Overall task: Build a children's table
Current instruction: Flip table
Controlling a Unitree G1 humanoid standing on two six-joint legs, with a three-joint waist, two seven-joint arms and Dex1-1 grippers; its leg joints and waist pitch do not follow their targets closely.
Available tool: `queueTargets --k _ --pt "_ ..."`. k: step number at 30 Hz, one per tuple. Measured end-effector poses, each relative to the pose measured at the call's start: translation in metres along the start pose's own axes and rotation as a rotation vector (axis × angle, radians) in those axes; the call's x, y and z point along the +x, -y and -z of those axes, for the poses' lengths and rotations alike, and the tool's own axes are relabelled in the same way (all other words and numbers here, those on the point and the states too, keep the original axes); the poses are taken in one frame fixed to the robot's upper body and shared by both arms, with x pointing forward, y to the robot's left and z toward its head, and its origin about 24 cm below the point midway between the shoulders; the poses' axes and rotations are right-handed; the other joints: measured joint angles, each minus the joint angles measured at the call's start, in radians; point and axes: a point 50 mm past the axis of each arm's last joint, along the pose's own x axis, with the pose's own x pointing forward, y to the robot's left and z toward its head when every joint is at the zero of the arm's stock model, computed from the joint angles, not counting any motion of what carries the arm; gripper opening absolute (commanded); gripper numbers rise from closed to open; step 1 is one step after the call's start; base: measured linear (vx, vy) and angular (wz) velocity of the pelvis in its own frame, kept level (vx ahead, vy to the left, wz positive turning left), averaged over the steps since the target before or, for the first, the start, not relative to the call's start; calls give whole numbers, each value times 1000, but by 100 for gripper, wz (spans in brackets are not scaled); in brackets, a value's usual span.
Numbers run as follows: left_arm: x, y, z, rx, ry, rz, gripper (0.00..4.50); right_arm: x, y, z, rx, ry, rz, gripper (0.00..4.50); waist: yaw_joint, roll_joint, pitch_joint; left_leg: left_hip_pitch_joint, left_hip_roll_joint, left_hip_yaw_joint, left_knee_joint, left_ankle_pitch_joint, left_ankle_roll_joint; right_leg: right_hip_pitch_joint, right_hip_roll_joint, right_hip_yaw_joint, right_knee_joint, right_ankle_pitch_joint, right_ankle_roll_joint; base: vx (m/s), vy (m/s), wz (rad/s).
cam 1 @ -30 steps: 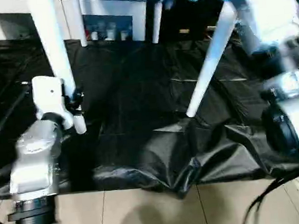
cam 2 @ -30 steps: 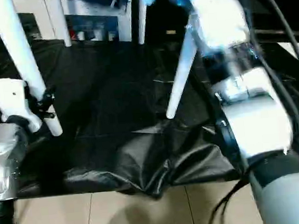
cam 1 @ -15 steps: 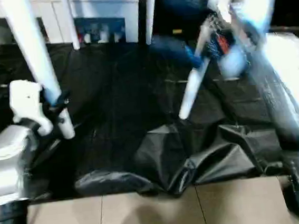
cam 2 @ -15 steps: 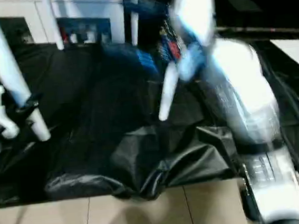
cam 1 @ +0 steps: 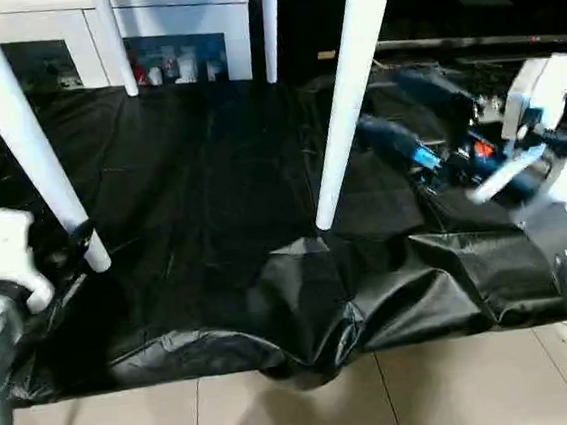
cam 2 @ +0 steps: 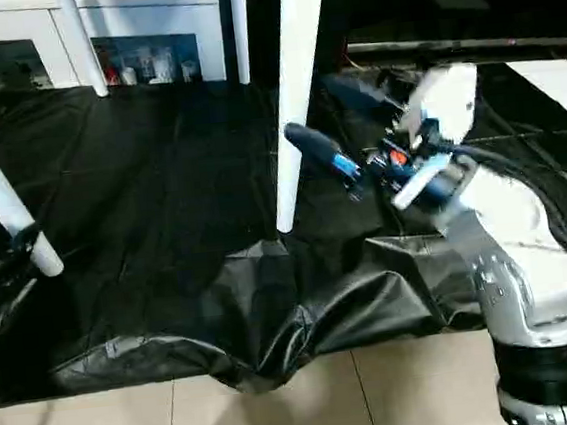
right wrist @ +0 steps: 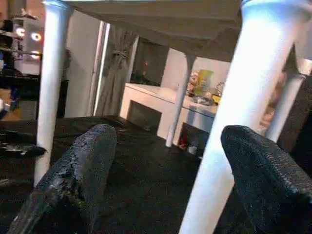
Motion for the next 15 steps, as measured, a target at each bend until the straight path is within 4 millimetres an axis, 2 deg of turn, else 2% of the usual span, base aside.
queueTargets --k 3,5,9,13,15 --pt "-22 16 1 -117 57 86 272 -16 -2 24 55 -77 95 375 4 0 -1 -1 0 1 0 -1 1 1 0 0 -3 -1 0 0 0 0" --pt "-30 27 3 -113 49 109 272 -24 -3 42 46 -172 173 375 8 0 -1 -2 0 1 0 -1 1 0 -1 0 -3 -1 0 0 0 0" --pt "-20 69 -5 -116 130 8 272 -39 -23 82 196 -274 344 375 31 4 1 -3 0 3 -1 -1 1 2 -1 1 -4 -1 2 0 0 0" --pt "-18 84 -12 -93 205 -121 272 -45 -30 92 224 -299 470 375 27 6 0 -3 0 3 -1 -1 1 2 -1 1 -4 -3 11 0 0 0" --pt "-20 89 -8 -69 181 -135 272 -51 -32 97 185 -339 533 375 25 4 -2 -5 0 2 -3 -1 1 2 -1 1 -5 -4 12 0 0 0"
